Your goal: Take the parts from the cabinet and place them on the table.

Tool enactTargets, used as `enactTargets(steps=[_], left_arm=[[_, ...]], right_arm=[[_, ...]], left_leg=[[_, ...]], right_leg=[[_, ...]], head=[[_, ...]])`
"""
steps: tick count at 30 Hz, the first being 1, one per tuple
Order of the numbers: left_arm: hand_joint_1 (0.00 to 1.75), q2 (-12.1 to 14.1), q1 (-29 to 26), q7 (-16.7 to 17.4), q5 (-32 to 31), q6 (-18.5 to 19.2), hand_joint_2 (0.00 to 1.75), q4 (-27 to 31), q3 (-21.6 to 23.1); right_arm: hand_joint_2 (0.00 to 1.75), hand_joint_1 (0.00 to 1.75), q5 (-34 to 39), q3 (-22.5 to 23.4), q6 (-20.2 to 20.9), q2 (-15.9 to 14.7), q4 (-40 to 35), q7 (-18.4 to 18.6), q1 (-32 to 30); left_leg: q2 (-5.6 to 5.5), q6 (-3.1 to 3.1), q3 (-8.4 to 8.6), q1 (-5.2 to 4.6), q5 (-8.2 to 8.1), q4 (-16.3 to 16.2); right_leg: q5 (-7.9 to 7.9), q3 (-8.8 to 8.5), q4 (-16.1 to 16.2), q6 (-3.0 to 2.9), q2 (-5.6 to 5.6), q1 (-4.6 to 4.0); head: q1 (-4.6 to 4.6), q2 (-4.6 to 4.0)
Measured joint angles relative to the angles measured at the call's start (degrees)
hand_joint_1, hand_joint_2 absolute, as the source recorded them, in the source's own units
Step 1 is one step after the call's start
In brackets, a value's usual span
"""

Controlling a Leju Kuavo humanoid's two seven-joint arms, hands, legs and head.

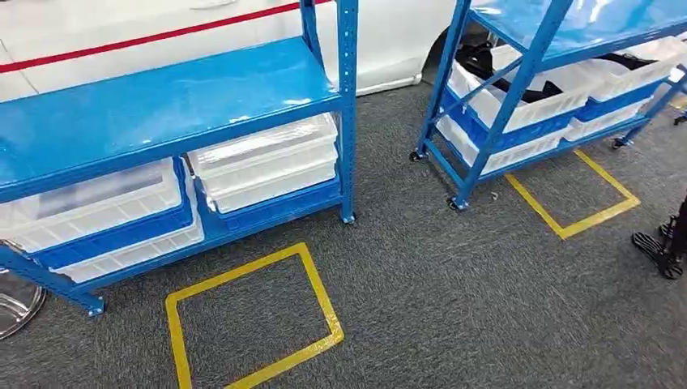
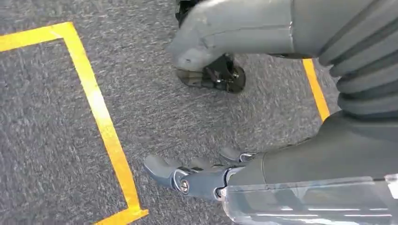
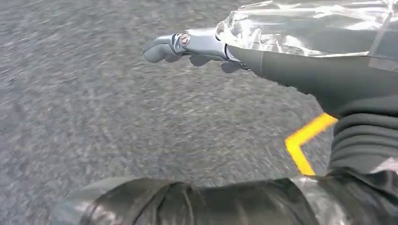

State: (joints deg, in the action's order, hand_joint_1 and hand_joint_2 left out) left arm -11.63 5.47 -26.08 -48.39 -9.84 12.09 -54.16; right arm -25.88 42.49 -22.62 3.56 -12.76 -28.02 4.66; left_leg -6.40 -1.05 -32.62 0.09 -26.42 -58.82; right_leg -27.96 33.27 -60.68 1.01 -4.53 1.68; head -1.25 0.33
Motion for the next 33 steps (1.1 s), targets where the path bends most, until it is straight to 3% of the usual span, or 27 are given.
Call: enactTargets(steps=[2,3,4,5,7,8,9,10,12,13,14,17,18,19,20,21,23,24,25,26,27,28,29,31,33], left_arm=[[0.0,0.0,-0.26,0.0,0.0,-0.02,0.0,0.0,-0.02],[0.0,0.02,-0.31,0.0,0.02,-0.04,0.0,0.0,-0.09],[0.0,0.02,-0.44,0.0,0.13,-0.07,0.0,0.0,-0.13],[0.0,0.02,-0.36,0.0,0.17,-0.13,0.0,0.0,-0.15],[0.0,0.04,-0.12,-0.04,0.2,-0.13,0.0,0.0,-0.15],[0.0,0.04,-0.19,-0.15,0.2,-0.18,0.0,0.0,-0.2],[0.0,0.04,-0.39,-0.2,0.22,-0.2,0.0,0.0,-0.2],[0.0,0.04,-0.63,-0.22,0.26,-0.2,0.0,0.0,-0.22],[0.0,0.04,-0.96,-0.33,0.42,-0.28,0.0,0.0,-0.26],[0.0,0.04,-0.94,-0.35,0.42,-0.37,0.0,0.0,-0.26],[0.0,0.07,-0.82,-0.35,0.42,-0.37,0.0,0.0,-0.26],[0.0,0.09,-1.01,-0.39,0.42,-0.5,0.0,0.0,-0.28],[0.0,0.13,-1.14,-0.46,0.42,-0.5,0.0,0.0,-0.31],[0.0,0.11,-1.38,-0.57,0.42,-0.5,0.0,0.0,-0.31],[0.0,0.11,-1.22,-0.68,0.39,-0.5,0.0,0.0,-0.31],[0.0,0.11,-1.1,-0.74,0.37,-0.48,0.0,0.0,-0.33],[0.0,0.09,-1.0,-1.05,0.31,-0.35,0.0,0.0,-0.31],[0.0,0.09,-1.09,-1.14,0.18,-0.35,0.0,0.0,-0.33],[0.0,0.13,-1.21,-1.27,0.11,-0.35,0.0,0.0,-0.33],[0.0,0.15,-1.27,-1.36,0.09,-0.37,0.0,0.0,-0.33],[0.0,0.17,-1.3,-1.4,0.09,-0.42,0.0,0.0,-0.33],[0.0,0.2,-1.27,-1.42,0.07,-0.52,0.0,0.0,-0.33],[0.0,0.2,-1.22,-1.55,0.09,-0.52,0.0,0.0,-0.33],[0.0,0.39,-1.1,-1.75,0.11,-0.52,0.0,0.02,-0.33],[0.0,0.5,-1.44,-1.86,0.2,-0.52,0.0,0.02,-0.37]], right_arm=[[0.0,0.0,0.0,0.0,0.0,0.0,0.0,-0.02,0.25],[0.0,0.0,0.0,0.02,0.04,0.04,0.0,-0.06,0.23],[0.0,0.0,-0.02,0.02,0.11,0.11,0.0,-0.13,0.26],[0.0,0.0,-0.07,0.02,0.13,0.11,0.0,-0.22,0.2],[0.0,0.0,-0.07,0.07,0.2,0.09,0.0,-0.28,-0.11],[0.0,0.0,-0.07,0.09,0.22,0.04,0.0,-0.35,-0.19],[0.0,0.0,-0.09,0.11,0.24,0.04,0.0,-0.42,-0.19],[0.0,0.0,-0.11,0.11,0.26,0.04,0.0,-0.46,-0.19],[0.0,0.0,-0.13,0.11,0.3,0.07,0.0,-0.63,-0.18],[0.0,0.0,-0.18,0.11,0.33,0.07,0.0,-0.77,-0.19],[0.0,0.0,-0.26,0.11,0.39,0.15,0.02,-0.83,-0.27],[0.0,0.0,-0.31,0.11,0.44,0.22,0.0,-0.96,-0.13],[0.0,0.0,-0.37,0.11,0.5,0.3,0.0,-0.96,0.04],[0.0,0.0,-0.48,0.11,0.63,0.26,0.0,-0.98,-0.04],[0.0,0.0,-0.55,0.11,0.61,0.26,0.0,-1.05,-0.2],[0.0,0.0,-0.68,0.11,0.66,0.28,0.02,-1.03,-0.23],[0.0,0.0,-0.83,0.11,0.7,0.31,0.04,-1.03,-0.53],[0.0,0.0,-0.87,0.11,0.77,0.31,0.04,-1.03,-0.63],[0.0,0.0,-0.94,0.11,0.9,0.33,0.07,-1.03,-0.71],[0.0,0.0,-1.03,0.11,1.03,0.31,0.07,-1.03,-0.75],[0.0,0.0,-1.14,0.11,1.05,0.31,0.07,-1.03,-0.74],[0.0,0.0,-1.31,0.11,1.11,0.31,0.07,-1.03,-0.72],[0.0,0.0,-1.4,0.11,1.2,0.28,0.07,-0.98,-0.77],[0.0,0.0,-1.88,0.09,1.29,0.44,0.07,-1.07,-0.36],[0.0,0.0,-2.08,0.07,1.29,0.5,0.07,-1.05,0.07]], left_leg=[[-1.16,0.66,-0.34,0.26,0.18,0.31],[-1.84,0.97,-0.34,0.29,0.05,0.13],[0.62,1.09,-0.44,0.18,-0.58,-0.83],[3.29,1.32,-1.83,0.01,-2.43,-3.49],[5.38,1.81,-6.39,0.3,-6.71,-12.49],[5.7,1.98,-8.21,0.45,-7.71,-16.02],[5.92,2.03,-8.87,0.55,-7.48,-17.18],[6.08,2.0,-8.19,0.59,-5.99,-15.74],[7.05,1.49,-3.29,0.49,-0.96,-6.16],[9.66,0.82,-0.59,0.14,0.75,-1.15],[11.33,0.31,-0.23,-0.38,-0.13,-0.07],[9.55,-0.14,-0.52,-0.66,0.09,0.18],[8.6,-0.63,-0.18,-0.64,0.35,1.03],[7.98,-0.93,0.94,0.1,1.03,1.86],[7.5,-1.25,1.0,0.22,1.18,2.16],[6.79,-1.49,0.84,0.13,1.34,2.16],[5.38,-1.7,0.71,-0.13,1.22,2.13],[4.44,-1.72,0.74,-0.24,1.21,2.04],[3.48,-1.69,0.82,-0.27,1.17,1.93],[2.65,-1.61,0.9,-0.27,1.05,1.75],[1.78,-1.5,1.0,-0.26,0.88,1.52],[1.01,-1.3,1.03,-0.24,0.67,1.2],[0.57,-1.03,0.63,-0.37,0.48,0.91],[-0.54,-0.4,0.09,-0.03,0.45,0.64],[-1.84,0.31,-0.16,0.03,0.63,1.04]], right_leg=[[-0.07,-0.2,0.04,-0.63,1.08,-0.39],[0.17,-0.52,0.61,-1.11,1.93,0.16],[0.28,-0.73,0.93,-1.45,2.79,0.09],[0.29,-0.84,1.07,-1.84,3.35,0.09],[0.16,-0.88,1.08,-2.07,5.25,-0.19],[0.03,-0.91,1.07,-2.11,6.15,-0.28],[-0.08,-0.97,1.05,-2.11,6.85,-0.34],[-0.19,-1.12,1.05,-2.09,7.5,-0.37],[-0.51,-1.64,1.05,-1.83,8.87,-0.39],[-0.69,-1.94,1.09,-1.61,9.47,-0.46],[-0.94,-2.13,1.05,-1.24,10.01,-0.77],[-1.04,-2.72,1.52,-0.25,11.54,-0.43],[-1.1,-3.43,1.91,0.25,12.28,-0.63],[-1.66,-3.68,1.38,0.63,10.6,-0.27],[-3.12,-2.73,-0.44,0.63,7.74,-0.37],[-5.31,-0.85,-4.06,0.58,6.01,-0.36],[-9.09,3.67,-12.76,0.62,4.99,-0.39],[-9.07,5.02,-14.88,0.63,4.91,-0.42],[-7.39,4.96,-14.03,0.59,4.83,-0.41],[-4.78,3.79,-10.91,0.46,4.73,-0.4],[-1.75,1.84,-6.2,0.26,4.22,-0.38],[1.01,-0.34,-0.95,-0.01,2.63,-0.36],[-0.02,-1.11,0.8,-0.37,-0.56,-0.25],[0.11,-1.1,1.4,-0.27,0.57,-0.56],[0.12,-1.42,1.67,-0.72,1.6,-0.61]], head=[[0.04,0.0],[0.02,0.0],[0.02,0.0],[-0.11,0.0],[-0.07,0.0],[-0.04,0.0],[-0.07,0.0],[-0.04,0.0],[-0.07,0.0],[-0.07,0.0],[-0.04,0.0],[-0.04,0.0],[-0.05,0.0],[-0.02,0.0],[-0.04,0.0],[0.02,0.0],[0.02,0.0],[0.0,0.0],[0.02,0.0],[0.0,0.0],[0.02,0.0],[0.02,0.0],[0.0,0.0],[0.0,0.0],[0.0,0.0]])
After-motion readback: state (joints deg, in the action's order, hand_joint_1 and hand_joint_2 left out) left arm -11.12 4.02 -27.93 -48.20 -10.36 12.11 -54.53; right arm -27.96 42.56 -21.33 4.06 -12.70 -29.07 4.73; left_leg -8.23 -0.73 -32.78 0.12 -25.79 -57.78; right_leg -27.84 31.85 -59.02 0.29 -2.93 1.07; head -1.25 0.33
